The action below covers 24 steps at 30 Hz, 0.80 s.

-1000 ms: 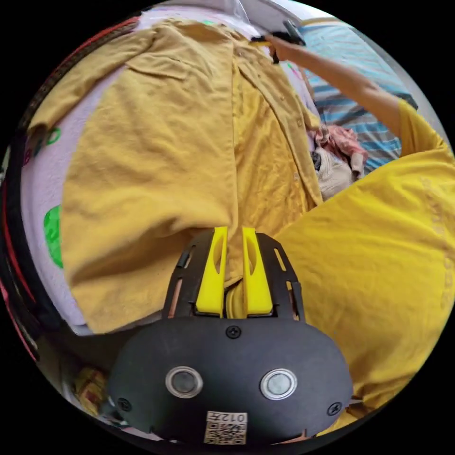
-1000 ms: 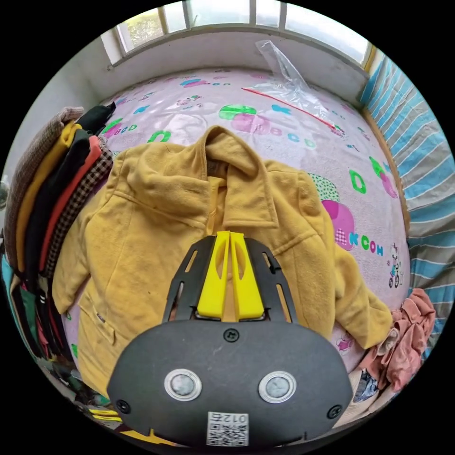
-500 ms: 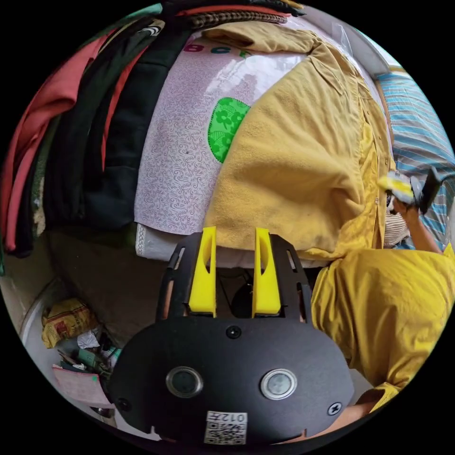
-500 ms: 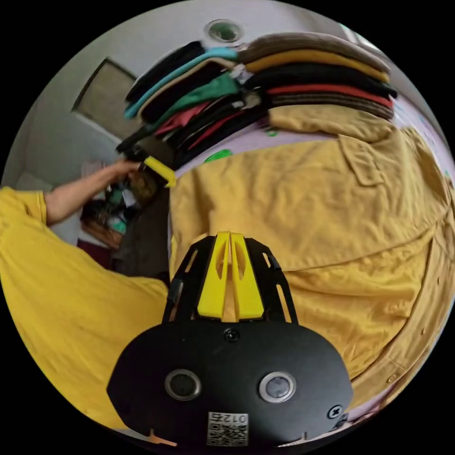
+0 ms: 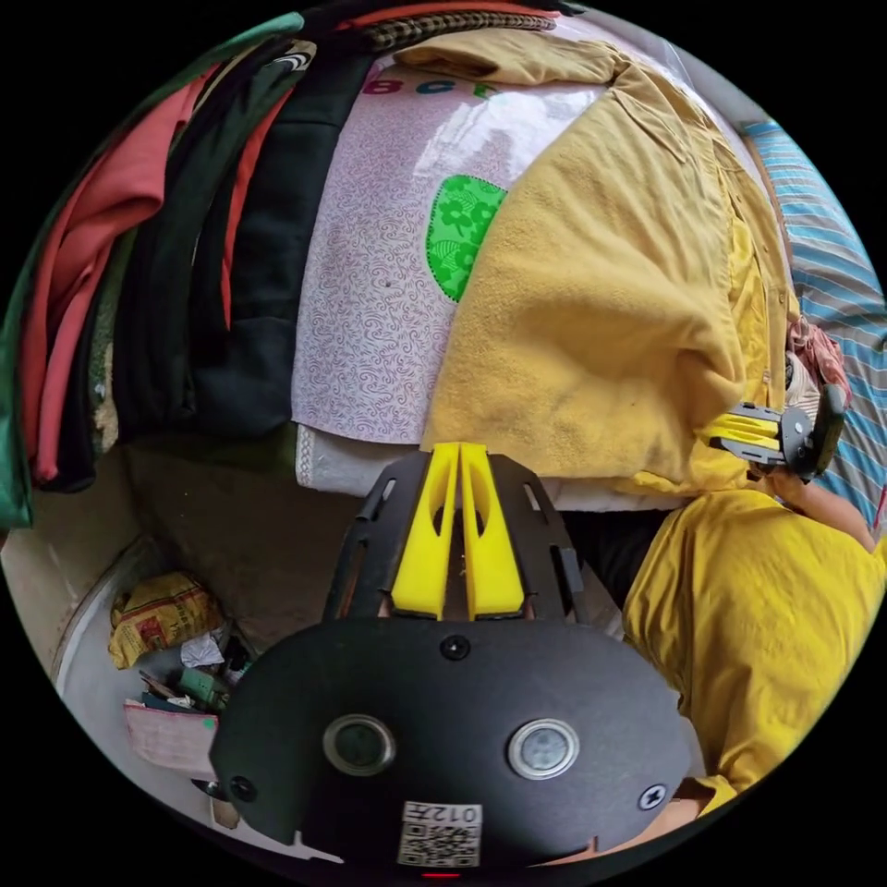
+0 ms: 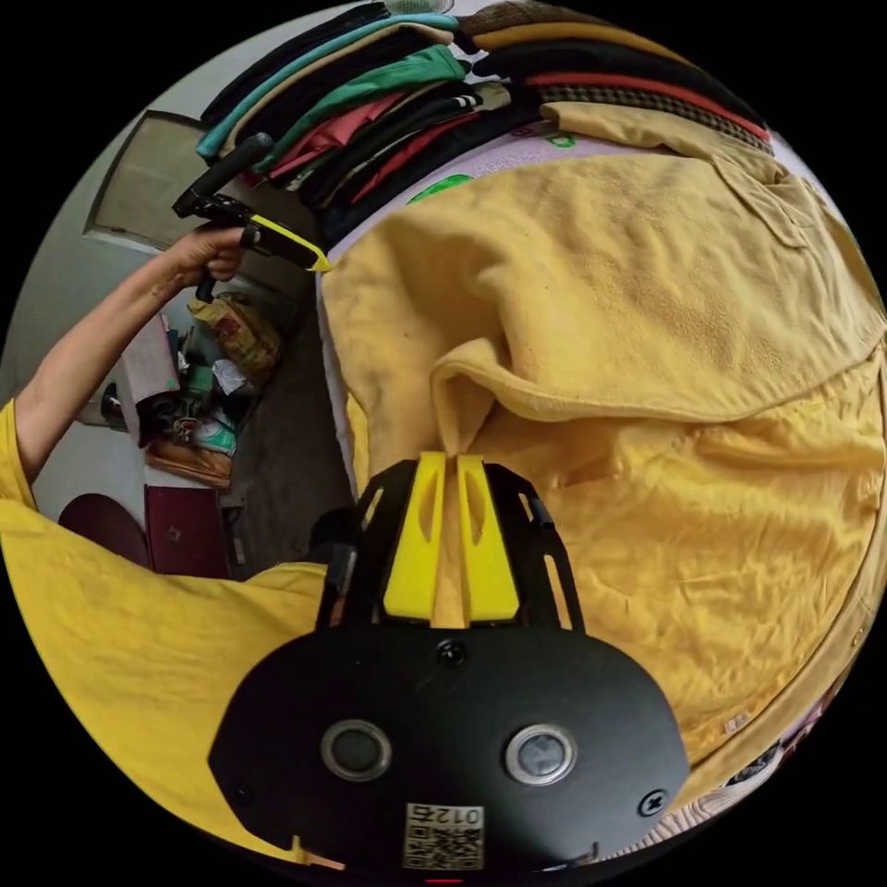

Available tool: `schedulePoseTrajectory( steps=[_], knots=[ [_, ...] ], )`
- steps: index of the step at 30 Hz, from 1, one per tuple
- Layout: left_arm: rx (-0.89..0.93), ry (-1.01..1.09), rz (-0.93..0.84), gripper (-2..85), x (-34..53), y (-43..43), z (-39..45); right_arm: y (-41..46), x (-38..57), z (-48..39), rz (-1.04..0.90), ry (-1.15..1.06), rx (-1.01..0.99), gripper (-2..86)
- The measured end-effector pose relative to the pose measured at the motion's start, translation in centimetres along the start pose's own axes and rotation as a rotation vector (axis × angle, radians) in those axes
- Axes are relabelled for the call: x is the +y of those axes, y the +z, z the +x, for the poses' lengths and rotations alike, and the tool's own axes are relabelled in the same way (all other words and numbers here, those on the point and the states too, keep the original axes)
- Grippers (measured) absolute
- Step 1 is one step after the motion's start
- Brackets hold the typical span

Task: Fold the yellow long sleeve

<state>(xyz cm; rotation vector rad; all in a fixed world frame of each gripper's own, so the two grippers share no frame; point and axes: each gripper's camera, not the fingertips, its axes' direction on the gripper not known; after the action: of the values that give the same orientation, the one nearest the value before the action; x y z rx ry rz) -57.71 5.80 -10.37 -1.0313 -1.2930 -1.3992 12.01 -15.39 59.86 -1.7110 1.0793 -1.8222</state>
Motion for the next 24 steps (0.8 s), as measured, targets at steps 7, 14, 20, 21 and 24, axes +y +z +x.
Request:
schedulePoseTrajectory(
  steps=[7, 14, 20, 21, 24],
  knots=[
    [0.034, -0.021, -0.013, 0.2, 4.1, -1.9, -3.8, -4.1, 2.3, 4.8, 0.118, 0.314, -0.722, 1.9],
    [0.136, -0.096, 0.145, 3.3, 5.6, -1.1, -4.4, 0.4, 2.9, 4.0, -0.141, 0.231, -0.325, 1.8],
    [0.117, 0.019, 0.139, 10.8, 2.5, 0.0, -1.6, -2.8, 4.7, 0.3, -0.113, 0.075, -0.079, 1.0],
    [0.124, 0.044, 0.124, 11.6, 1.7, 0.4, -1.2, -3.7, 5.0, -1.0, -0.075, 0.022, -0.014, 1.0],
    [0.086, 0.087, 0.084, 12.2, 0.4, 1.2, -0.2, -5.1, 5.0, -4.7, 0.037, -0.145, 0.057, 0.8]
  ],
)
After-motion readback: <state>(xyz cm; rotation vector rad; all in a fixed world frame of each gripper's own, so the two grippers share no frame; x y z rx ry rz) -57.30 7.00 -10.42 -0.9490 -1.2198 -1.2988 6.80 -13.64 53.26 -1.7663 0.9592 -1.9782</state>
